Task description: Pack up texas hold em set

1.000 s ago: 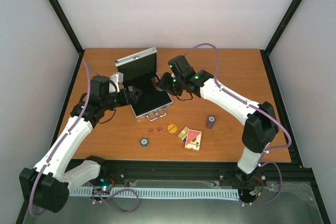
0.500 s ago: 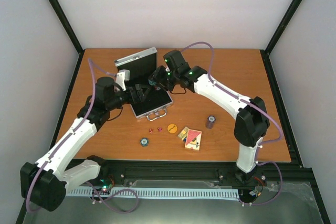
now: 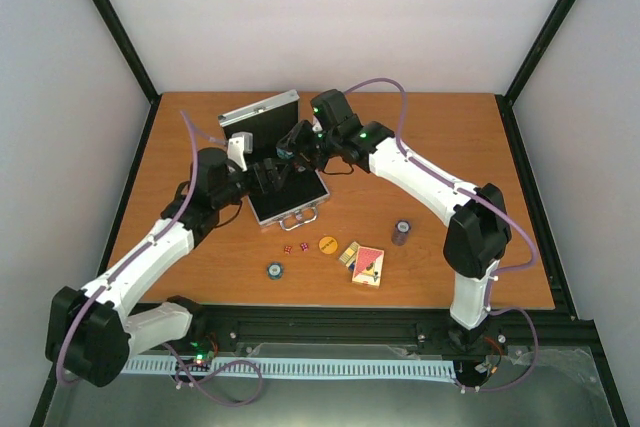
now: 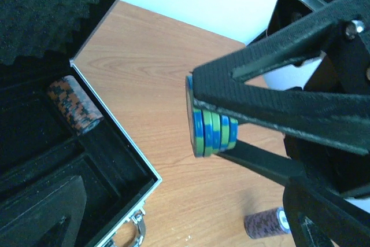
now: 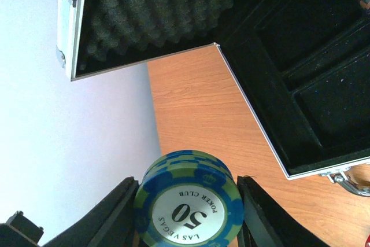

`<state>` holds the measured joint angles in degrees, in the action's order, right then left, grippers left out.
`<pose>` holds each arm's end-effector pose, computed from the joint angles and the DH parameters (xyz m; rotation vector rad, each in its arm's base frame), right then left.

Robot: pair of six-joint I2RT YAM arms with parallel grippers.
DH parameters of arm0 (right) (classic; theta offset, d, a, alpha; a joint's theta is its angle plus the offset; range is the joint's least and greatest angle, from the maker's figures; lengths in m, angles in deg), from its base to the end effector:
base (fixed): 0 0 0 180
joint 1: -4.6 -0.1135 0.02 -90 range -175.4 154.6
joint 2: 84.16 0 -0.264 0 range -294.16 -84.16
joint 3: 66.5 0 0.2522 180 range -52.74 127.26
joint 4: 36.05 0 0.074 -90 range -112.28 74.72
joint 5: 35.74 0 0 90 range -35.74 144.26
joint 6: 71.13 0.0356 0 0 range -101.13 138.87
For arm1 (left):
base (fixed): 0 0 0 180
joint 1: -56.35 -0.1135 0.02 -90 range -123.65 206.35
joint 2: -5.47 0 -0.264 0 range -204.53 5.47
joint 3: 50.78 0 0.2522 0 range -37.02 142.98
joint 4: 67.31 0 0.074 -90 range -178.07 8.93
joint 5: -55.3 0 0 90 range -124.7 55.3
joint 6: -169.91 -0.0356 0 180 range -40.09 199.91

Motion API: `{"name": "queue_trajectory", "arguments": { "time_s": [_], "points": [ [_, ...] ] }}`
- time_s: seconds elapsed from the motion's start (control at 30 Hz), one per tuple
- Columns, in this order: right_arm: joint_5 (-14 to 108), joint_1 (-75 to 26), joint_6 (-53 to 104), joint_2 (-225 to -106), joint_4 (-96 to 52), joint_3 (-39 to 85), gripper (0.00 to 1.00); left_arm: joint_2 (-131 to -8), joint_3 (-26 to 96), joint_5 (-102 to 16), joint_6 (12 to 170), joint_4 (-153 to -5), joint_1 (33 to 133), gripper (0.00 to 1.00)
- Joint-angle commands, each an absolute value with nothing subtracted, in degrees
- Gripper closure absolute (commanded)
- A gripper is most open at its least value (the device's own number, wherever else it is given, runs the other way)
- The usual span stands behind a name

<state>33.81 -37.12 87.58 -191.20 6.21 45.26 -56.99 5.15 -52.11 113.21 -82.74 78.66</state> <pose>0.3155 0.2980 0.3212 0.3796 2.5658 1.3113 0.2260 -0.1042 0.2785 0.0145 2.0544 -0.9202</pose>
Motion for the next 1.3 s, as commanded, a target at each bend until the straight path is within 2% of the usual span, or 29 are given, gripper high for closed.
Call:
{"name": "queue_trajectory", "arguments": {
  "time_s": [0.0,0.57,1.17,1.27],
  "points": [
    [32.3,-36.7,88.5,-191.1,5.7,46.4,0.97,-58.9,6.5,-49.3,114.8,-76.4,79.3,0.04],
    [29.8,-36.7,91.7,-190.3,5.2,47.2,0.97,-65.8,8.9,-43.9,119.6,-65.8,80.0,0.15],
    [27.2,-36.9,92.1,-189.4,6.7,46.7,0.97,-69.7,12.3,-40.0,122.2,-59.1,80.8,0.16],
    [27.0,-37.0,92.7,-188.7,6.5,45.7,0.97,-69.8,12.6,-38.3,122.5,-58.5,80.8,0.19]
  ]
}}
